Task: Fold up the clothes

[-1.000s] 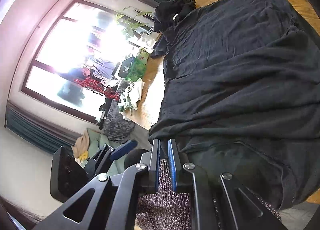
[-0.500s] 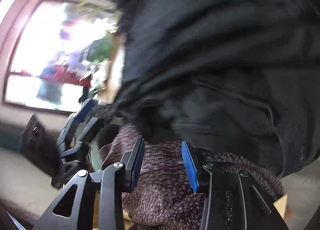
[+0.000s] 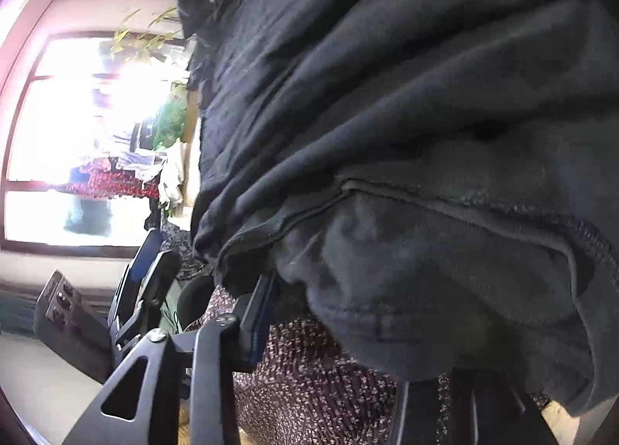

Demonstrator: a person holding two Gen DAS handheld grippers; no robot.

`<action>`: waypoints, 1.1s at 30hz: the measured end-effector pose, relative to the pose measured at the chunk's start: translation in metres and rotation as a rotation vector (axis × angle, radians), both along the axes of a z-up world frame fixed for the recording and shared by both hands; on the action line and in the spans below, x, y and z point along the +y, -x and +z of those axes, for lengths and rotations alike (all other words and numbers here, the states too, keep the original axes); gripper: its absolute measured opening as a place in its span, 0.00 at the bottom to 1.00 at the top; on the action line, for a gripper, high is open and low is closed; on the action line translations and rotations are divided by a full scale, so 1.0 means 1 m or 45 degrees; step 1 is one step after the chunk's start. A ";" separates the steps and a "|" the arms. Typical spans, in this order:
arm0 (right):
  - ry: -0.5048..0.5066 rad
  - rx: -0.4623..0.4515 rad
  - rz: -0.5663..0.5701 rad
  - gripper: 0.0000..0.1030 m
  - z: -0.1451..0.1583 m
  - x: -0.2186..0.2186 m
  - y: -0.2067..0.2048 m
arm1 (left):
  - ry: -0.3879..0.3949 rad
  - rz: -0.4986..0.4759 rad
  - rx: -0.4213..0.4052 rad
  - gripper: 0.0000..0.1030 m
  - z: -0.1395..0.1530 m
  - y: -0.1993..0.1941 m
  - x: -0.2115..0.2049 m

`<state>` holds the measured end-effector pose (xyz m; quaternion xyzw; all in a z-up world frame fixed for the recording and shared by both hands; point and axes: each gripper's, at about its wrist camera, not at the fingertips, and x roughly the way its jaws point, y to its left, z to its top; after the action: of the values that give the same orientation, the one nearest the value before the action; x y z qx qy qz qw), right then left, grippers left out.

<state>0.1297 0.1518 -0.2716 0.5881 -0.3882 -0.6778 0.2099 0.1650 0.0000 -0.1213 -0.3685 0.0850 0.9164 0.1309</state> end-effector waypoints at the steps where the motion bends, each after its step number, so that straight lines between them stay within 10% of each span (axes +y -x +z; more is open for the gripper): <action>1: 0.030 -0.008 -0.009 0.32 -0.002 0.001 0.000 | 0.007 0.017 0.018 0.74 0.001 -0.001 -0.002; 7: 0.036 0.017 0.010 0.06 0.003 -0.004 -0.001 | 0.085 0.064 0.087 0.74 0.002 -0.006 -0.005; 15: 0.041 0.106 0.010 0.05 0.027 -0.002 0.000 | 0.202 0.004 0.203 0.74 0.005 -0.021 0.010; 24: 0.061 0.207 -0.009 0.05 0.061 -0.004 0.003 | 0.774 -0.142 0.431 0.74 -0.012 -0.048 0.060; 33: 0.077 0.165 -0.124 0.05 0.063 0.008 0.009 | 0.984 -0.289 0.442 0.74 -0.031 -0.062 0.080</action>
<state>0.1210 0.1597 -0.2085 0.5169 -0.4223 -0.7116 0.2192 0.2272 0.0802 -0.1525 -0.2193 0.4825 0.8454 0.0670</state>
